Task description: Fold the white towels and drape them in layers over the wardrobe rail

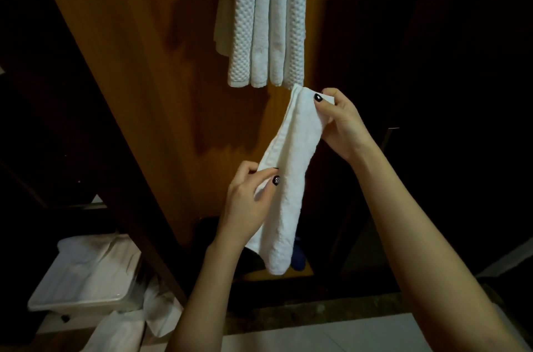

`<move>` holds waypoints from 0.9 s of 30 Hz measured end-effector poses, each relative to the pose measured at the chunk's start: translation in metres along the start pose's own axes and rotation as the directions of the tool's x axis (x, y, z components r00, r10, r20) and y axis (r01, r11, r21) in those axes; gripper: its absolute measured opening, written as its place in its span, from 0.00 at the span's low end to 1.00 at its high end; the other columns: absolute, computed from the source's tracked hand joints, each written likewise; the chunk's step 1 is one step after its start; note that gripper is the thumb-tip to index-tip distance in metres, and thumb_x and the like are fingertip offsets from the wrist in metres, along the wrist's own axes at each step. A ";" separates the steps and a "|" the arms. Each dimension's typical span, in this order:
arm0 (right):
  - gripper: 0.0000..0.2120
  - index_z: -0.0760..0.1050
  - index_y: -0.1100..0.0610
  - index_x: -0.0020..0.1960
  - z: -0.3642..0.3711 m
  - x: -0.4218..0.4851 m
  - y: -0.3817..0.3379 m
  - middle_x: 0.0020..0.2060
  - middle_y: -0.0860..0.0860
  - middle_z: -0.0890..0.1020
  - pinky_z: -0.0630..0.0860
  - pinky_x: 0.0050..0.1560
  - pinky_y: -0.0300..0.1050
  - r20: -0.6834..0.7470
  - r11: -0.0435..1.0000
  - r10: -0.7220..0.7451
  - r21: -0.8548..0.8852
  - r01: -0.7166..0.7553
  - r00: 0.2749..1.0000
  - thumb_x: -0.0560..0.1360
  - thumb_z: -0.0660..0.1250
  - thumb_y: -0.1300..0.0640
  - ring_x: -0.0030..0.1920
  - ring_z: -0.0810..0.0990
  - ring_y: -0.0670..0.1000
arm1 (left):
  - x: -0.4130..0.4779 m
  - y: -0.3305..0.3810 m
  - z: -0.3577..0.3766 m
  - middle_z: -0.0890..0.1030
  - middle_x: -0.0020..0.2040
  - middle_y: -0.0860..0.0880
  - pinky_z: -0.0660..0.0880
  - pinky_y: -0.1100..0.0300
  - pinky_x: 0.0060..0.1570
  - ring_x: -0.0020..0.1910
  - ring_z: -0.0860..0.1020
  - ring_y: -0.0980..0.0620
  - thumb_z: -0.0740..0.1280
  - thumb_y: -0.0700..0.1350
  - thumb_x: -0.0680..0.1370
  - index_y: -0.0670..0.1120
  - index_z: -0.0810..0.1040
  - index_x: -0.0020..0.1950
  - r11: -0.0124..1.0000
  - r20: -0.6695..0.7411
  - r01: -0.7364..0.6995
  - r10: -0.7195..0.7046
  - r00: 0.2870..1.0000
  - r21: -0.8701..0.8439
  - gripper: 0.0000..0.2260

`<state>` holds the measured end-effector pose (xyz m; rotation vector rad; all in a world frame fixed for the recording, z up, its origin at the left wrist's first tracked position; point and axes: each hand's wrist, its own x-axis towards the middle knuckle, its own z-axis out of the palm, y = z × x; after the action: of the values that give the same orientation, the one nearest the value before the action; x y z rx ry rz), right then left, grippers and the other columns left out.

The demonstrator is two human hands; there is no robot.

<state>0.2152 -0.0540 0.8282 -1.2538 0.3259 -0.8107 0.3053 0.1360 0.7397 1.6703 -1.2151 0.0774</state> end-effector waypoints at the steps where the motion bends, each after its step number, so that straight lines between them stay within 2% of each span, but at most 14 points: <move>1: 0.06 0.70 0.55 0.45 0.004 -0.001 0.003 0.38 0.49 0.78 0.76 0.39 0.43 -0.030 0.999 -0.015 -0.034 0.014 0.999 0.77 0.66 0.62 0.38 0.78 0.46 | -0.001 0.001 0.004 0.70 0.54 0.51 0.68 0.72 0.42 0.46 0.72 0.57 0.68 0.49 0.78 0.42 0.80 0.60 0.996 0.054 0.089 -0.089 0.995 -0.001 0.14; 3: 0.07 0.70 0.55 0.44 0.014 -0.002 0.008 0.39 0.50 0.78 0.75 0.37 0.43 -0.093 0.993 -0.060 -0.105 0.050 0.994 0.76 0.68 0.62 0.39 0.78 0.47 | -0.004 0.004 0.016 0.65 0.56 0.52 0.68 0.67 0.45 0.49 0.70 0.56 0.69 0.57 0.75 0.43 0.77 0.59 0.978 0.108 0.204 -0.208 0.972 0.048 0.20; 5: 0.08 0.70 0.55 0.44 0.025 -0.004 0.012 0.39 0.51 0.77 0.73 0.35 0.42 -0.123 0.983 -0.118 -0.152 0.099 0.985 0.74 0.70 0.60 0.39 0.77 0.48 | -0.005 0.005 0.028 0.63 0.57 0.52 0.67 0.63 0.48 0.49 0.70 0.55 0.72 0.56 0.71 0.41 0.76 0.53 0.962 0.059 0.266 -0.270 0.961 0.068 0.21; 7: 0.09 0.70 0.56 0.45 0.033 -0.006 0.013 0.39 0.51 0.77 0.73 0.33 0.40 -0.106 0.976 -0.153 -0.169 0.134 0.982 0.74 0.71 0.60 0.38 0.76 0.48 | -0.001 0.004 0.036 0.66 0.57 0.50 0.66 0.65 0.48 0.50 0.70 0.54 0.75 0.52 0.71 0.40 0.75 0.49 0.940 -0.036 0.338 -0.337 0.941 0.042 0.18; 9: 0.09 0.70 0.56 0.45 0.037 -0.006 0.009 0.38 0.51 0.77 0.73 0.32 0.40 -0.080 0.971 -0.168 -0.188 0.150 0.983 0.75 0.70 0.62 0.37 0.76 0.48 | 0.003 -0.003 0.036 0.71 0.52 0.48 0.63 0.66 0.41 0.46 0.70 0.52 0.75 0.48 0.72 0.41 0.74 0.42 0.933 -0.101 0.360 -0.357 0.929 0.006 0.14; 11: 0.08 0.70 0.56 0.44 0.037 -0.005 0.001 0.38 0.50 0.77 0.74 0.33 0.39 -0.073 0.970 -0.160 -0.197 0.143 0.984 0.76 0.69 0.63 0.36 0.77 0.46 | 0.006 -0.011 0.032 0.71 0.39 0.48 0.61 0.65 0.33 0.37 0.69 0.52 0.76 0.45 0.71 0.39 0.70 0.34 0.941 -0.105 0.331 -0.337 0.936 -0.072 0.17; 13: 0.08 0.69 0.57 0.44 0.031 -0.002 -0.006 0.37 0.49 0.78 0.75 0.34 0.39 -0.069 0.980 -0.120 -0.165 0.107 0.990 0.77 0.67 0.65 0.35 0.78 0.44 | 0.008 -0.018 0.025 0.68 0.33 0.47 0.61 0.64 0.32 0.33 0.66 0.53 0.76 0.43 0.71 0.35 0.68 0.31 0.911 -0.038 0.342 -0.360 0.932 -0.229 0.20; 15: 0.08 0.69 0.57 0.44 0.025 0.002 -0.011 0.36 0.48 0.79 0.76 0.34 0.40 -0.060 0.989 -0.077 -0.130 0.068 0.995 0.77 0.66 0.64 0.34 0.79 0.44 | 0.008 -0.027 0.020 0.68 0.34 0.44 0.63 0.59 0.35 0.34 0.67 0.51 0.75 0.42 0.72 0.31 0.70 0.34 0.869 0.073 0.366 -0.363 0.929 -0.335 0.19; 17: 0.08 0.70 0.56 0.43 0.018 0.007 -0.013 0.36 0.48 0.78 0.76 0.36 0.41 -0.077 0.994 -0.059 -0.099 0.052 0.995 0.77 0.66 0.64 0.35 0.79 0.45 | 0.005 -0.036 0.016 0.71 0.38 0.43 0.65 0.55 0.38 0.38 0.69 0.50 0.76 0.46 0.71 0.30 0.73 0.39 0.846 0.184 0.375 -0.329 0.926 -0.378 0.20; 19: 0.07 0.70 0.56 0.43 0.012 0.013 -0.011 0.37 0.49 0.78 0.77 0.37 0.42 -0.143 0.996 -0.051 -0.073 0.041 0.988 0.77 0.67 0.64 0.36 0.79 0.45 | 0.002 -0.039 0.012 0.74 0.40 0.44 0.69 0.55 0.40 0.40 0.73 0.51 0.74 0.50 0.70 0.31 0.75 0.44 0.823 0.295 0.419 -0.320 0.900 -0.384 0.21; 22: 0.06 0.72 0.57 0.44 0.002 0.020 -0.002 0.41 0.51 0.79 0.78 0.39 0.43 -0.279 0.994 -0.033 -0.108 0.002 0.960 0.76 0.68 0.63 0.39 0.79 0.47 | -0.002 -0.043 0.011 0.80 0.41 0.49 0.74 0.62 0.41 0.41 0.78 0.57 0.71 0.39 0.75 0.39 0.77 0.43 0.790 0.413 0.482 -0.322 0.852 -0.379 0.05; 24: 0.06 0.72 0.56 0.44 -0.003 0.024 0.006 0.43 0.52 0.78 0.77 0.40 0.43 -0.357 0.990 -0.038 -0.142 -0.013 0.933 0.75 0.69 0.62 0.42 0.79 0.49 | -0.004 -0.049 0.013 0.80 0.42 0.48 0.75 0.64 0.40 0.42 0.79 0.58 0.71 0.37 0.75 0.39 0.75 0.44 0.801 0.473 0.499 -0.317 0.822 -0.331 0.05; 27: 0.07 0.71 0.56 0.43 -0.013 0.028 0.014 0.43 0.52 0.78 0.76 0.40 0.42 -0.469 0.987 -0.050 -0.156 -0.027 0.882 0.75 0.69 0.62 0.42 0.78 0.49 | -0.009 -0.062 0.015 0.79 0.44 0.45 0.74 0.59 0.43 0.44 0.78 0.53 0.71 0.40 0.75 0.39 0.74 0.45 0.807 0.512 0.521 -0.335 0.791 -0.276 0.07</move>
<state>0.2316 -0.0813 0.8169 -1.1920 0.7922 -1.1188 0.3395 0.1292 0.6855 1.5893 -1.0300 -0.8425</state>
